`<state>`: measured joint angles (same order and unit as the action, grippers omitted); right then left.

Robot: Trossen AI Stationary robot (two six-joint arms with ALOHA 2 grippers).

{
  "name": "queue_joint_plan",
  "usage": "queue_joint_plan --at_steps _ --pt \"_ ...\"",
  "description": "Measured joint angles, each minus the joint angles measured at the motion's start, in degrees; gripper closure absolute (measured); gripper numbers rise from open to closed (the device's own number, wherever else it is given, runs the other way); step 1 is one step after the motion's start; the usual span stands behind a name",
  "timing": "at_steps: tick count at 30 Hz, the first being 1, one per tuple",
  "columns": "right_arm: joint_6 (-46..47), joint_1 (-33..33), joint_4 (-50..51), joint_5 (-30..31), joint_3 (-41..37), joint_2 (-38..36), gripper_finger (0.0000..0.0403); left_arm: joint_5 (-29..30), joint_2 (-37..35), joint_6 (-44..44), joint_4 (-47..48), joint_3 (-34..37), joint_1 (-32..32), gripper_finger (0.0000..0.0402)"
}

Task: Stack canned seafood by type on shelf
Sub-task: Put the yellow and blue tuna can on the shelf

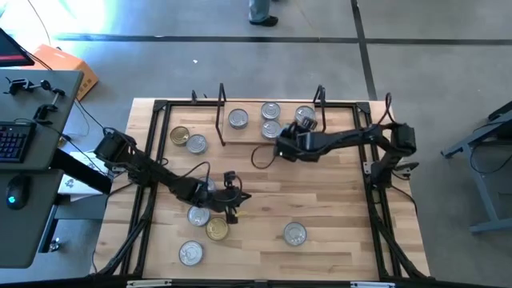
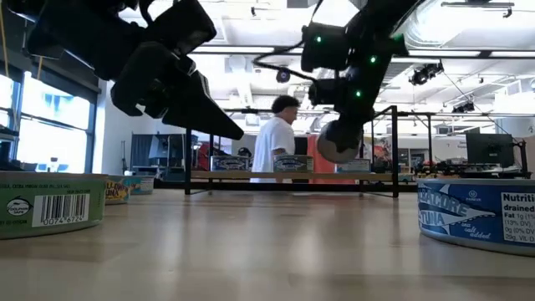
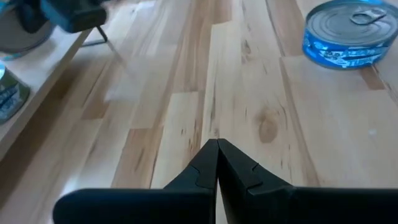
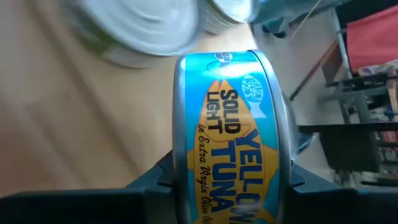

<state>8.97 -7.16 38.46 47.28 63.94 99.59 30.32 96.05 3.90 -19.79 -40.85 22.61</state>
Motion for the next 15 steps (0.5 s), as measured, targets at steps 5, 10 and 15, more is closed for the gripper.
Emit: queue_joint_plan --at_steps 5,10,15 --pt "-0.8 -0.8 1.7 0.2 0.0 0.2 0.0288 -0.1 0.0 0.4 0.6 0.0 0.0 0.0401" --pt "-1.4 2.7 3.9 3.0 0.1 -0.4 0.0288 -0.1 0.0 0.9 0.7 0.0 0.7 0.0401" --pt "-1.4 1.2 9.5 -0.5 0.1 0.4 0.0288 -0.1 0.0 0.5 0.1 0.0 0.9 0.0401"
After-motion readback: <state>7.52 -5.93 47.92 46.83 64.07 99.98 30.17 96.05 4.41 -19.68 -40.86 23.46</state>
